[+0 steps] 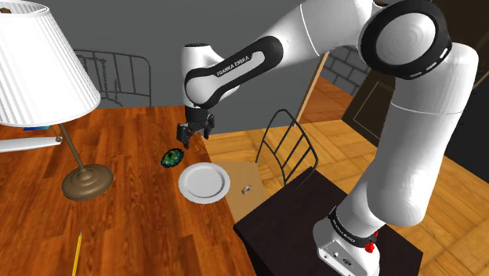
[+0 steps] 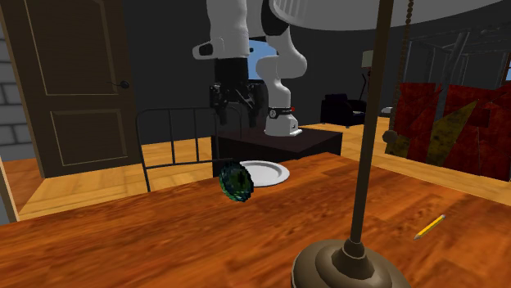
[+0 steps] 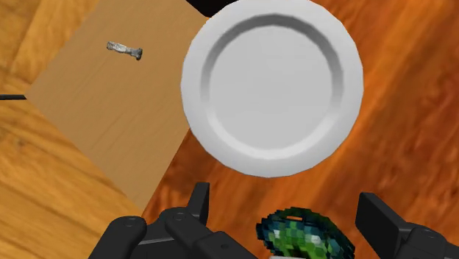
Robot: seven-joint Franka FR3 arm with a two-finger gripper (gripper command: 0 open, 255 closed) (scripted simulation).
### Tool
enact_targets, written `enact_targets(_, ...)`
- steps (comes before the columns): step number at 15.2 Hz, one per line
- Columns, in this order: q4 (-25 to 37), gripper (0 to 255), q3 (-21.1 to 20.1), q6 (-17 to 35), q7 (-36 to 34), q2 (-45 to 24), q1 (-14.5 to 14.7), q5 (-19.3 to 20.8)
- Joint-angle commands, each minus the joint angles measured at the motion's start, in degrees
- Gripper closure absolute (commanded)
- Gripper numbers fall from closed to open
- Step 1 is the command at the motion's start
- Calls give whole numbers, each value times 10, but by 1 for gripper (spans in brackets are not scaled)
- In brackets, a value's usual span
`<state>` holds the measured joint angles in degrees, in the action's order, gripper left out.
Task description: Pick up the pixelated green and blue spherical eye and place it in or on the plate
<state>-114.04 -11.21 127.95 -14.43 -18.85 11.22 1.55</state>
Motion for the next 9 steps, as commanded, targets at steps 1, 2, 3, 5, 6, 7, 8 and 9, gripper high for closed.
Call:
enact_targets(1, 42, 0, 2, 7, -6, -50, 8, 13)
enact_targets(2, 64, 0, 3, 7, -10, -73, 14, 18)
enact_targets(3, 86, 0, 4, 7, -13, -95, 20, 24)
enact_targets(5, 133, 0, 6, 4, -19, -140, 32, 33)
enact_targets(6, 159, 0, 7, 1, -22, -163, 39, 37)
enact_targets(7, 169, 0, 8, 0, -22, -172, 41, 39)
enact_targets(8, 167, 0, 8, 6, -23, -176, 42, 40)
enact_targets(9, 166, 0, 9, 11, -23, -180, 42, 40)
